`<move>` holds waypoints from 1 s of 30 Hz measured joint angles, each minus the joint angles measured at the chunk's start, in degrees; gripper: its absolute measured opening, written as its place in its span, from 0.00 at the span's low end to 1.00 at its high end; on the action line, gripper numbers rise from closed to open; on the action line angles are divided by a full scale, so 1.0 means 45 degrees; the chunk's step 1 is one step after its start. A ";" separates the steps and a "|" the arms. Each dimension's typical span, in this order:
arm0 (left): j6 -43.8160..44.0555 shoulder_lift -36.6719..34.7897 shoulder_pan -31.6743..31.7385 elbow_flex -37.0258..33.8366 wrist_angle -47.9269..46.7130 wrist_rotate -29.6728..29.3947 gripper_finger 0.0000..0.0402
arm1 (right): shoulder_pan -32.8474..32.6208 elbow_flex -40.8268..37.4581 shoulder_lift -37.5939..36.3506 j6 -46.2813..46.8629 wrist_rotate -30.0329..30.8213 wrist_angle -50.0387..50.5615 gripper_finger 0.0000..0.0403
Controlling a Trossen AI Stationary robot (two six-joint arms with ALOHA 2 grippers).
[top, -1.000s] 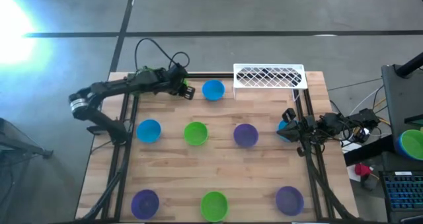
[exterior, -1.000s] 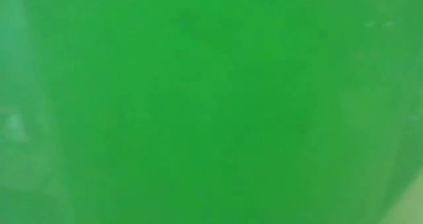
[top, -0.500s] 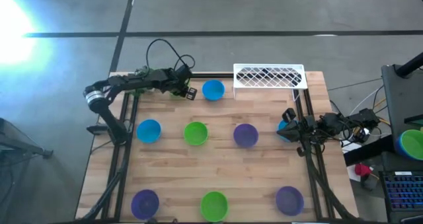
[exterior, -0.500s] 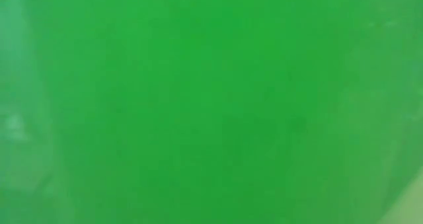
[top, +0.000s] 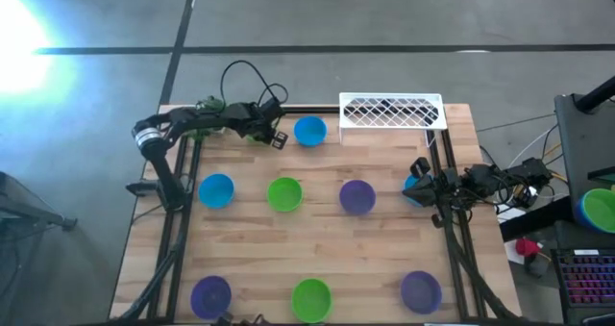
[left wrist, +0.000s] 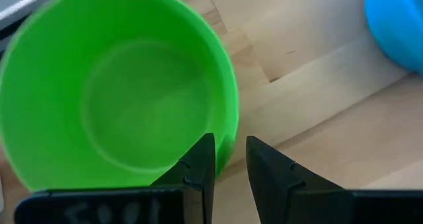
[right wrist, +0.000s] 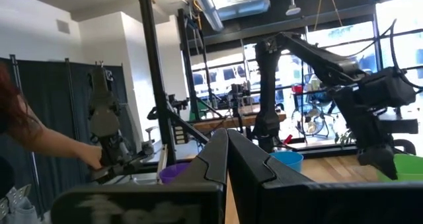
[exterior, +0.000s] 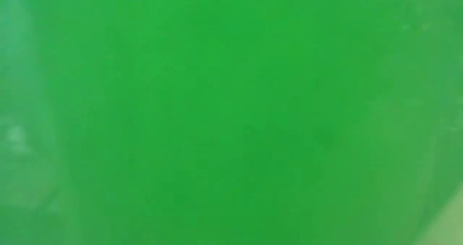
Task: Pick & Place Mini bowls
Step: Put the top green bowl on the shelf
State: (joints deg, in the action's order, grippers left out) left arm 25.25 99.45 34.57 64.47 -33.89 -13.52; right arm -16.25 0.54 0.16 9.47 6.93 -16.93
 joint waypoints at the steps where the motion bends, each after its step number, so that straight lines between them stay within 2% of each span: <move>1: -0.0044 0.0079 0.0000 0.0000 0.0009 0.0000 0.19 | 0.0000 0.0000 0.0000 -0.0005 0.0088 0.0000 0.02; 5: -0.0564 0.0201 0.0000 0.0000 -0.0003 0.0078 0.16 | 0.0003 0.0000 0.0000 -0.0005 0.0167 0.0000 0.02; 9: -0.0912 0.0196 0.0010 0.0005 -0.0049 0.0149 0.03 | 0.0005 0.0000 0.0000 -0.0005 0.0163 0.0005 0.02; 15: -0.1513 0.0075 0.0005 0.0558 -0.1377 0.0495 0.01 | 0.0002 0.0000 0.0000 -0.0005 0.0160 0.0005 0.02; 20: -0.2304 -0.0630 -0.0260 0.1187 -0.2162 0.0401 0.00 | 0.0004 0.0001 0.0000 -0.0144 0.0158 0.0010 0.02; 23: -0.2981 -0.1333 -0.0677 0.1392 -0.2184 -0.0091 0.00 | 0.0000 0.0000 0.0002 -0.0166 0.0411 0.0010 0.02; 30: -0.4824 -0.3070 -0.2606 0.1452 -0.2169 -0.2187 0.00 | 0.0005 0.0000 0.0005 0.0370 0.2710 -0.0005 0.02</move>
State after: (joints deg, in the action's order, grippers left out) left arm 3.54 85.64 22.84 71.00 -43.65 -23.36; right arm -16.23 0.54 0.18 11.14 19.13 -16.95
